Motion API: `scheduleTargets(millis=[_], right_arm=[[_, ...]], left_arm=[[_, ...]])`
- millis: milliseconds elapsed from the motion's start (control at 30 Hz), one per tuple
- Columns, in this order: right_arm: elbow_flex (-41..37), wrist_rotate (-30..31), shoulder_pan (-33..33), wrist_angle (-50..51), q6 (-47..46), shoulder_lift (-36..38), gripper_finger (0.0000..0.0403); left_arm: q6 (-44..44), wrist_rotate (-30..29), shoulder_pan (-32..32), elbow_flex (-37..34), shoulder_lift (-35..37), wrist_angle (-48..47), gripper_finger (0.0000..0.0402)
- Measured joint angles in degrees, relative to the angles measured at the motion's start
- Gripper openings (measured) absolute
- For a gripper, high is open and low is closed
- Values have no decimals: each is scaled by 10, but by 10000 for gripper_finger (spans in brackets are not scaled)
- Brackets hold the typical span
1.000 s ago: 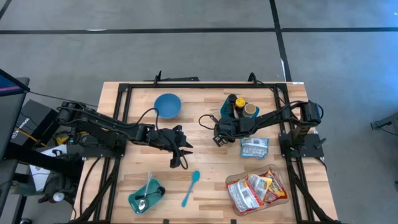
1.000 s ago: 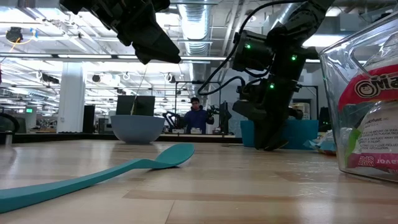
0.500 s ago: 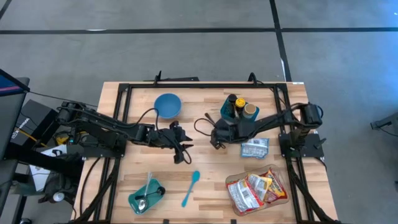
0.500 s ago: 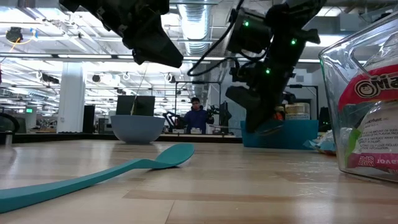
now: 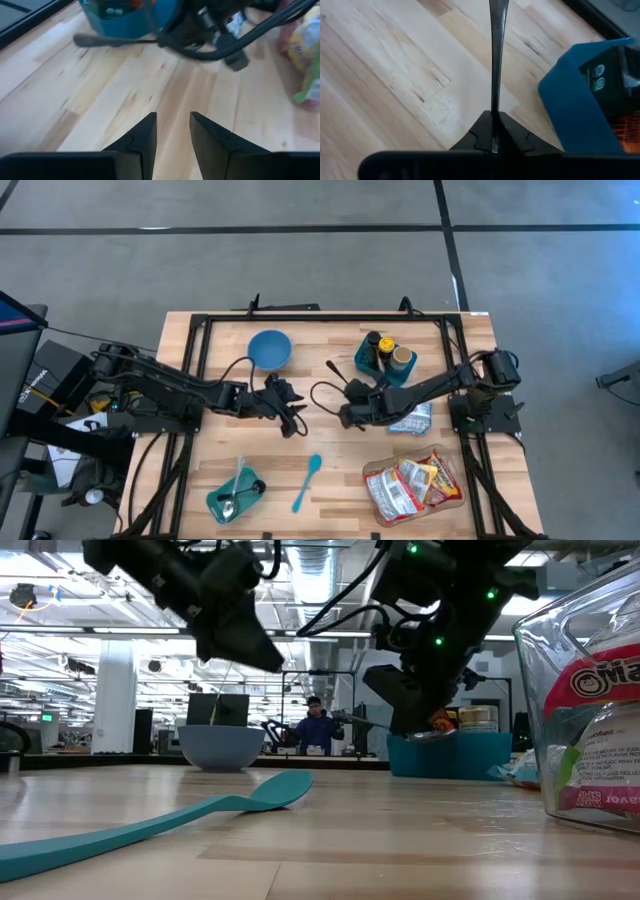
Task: Pick & Place Food Item
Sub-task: Put the black spoon into the green bin
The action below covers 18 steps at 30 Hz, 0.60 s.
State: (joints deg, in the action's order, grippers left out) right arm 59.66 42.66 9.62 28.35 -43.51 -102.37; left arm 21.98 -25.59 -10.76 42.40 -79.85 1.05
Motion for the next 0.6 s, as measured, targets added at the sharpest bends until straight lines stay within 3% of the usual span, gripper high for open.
scheduleTargets(millis=[600], right_arm=[[15,56,53,-5,20,1,11]], left_arm=[[45,-1,6,-23,0,3,111]])
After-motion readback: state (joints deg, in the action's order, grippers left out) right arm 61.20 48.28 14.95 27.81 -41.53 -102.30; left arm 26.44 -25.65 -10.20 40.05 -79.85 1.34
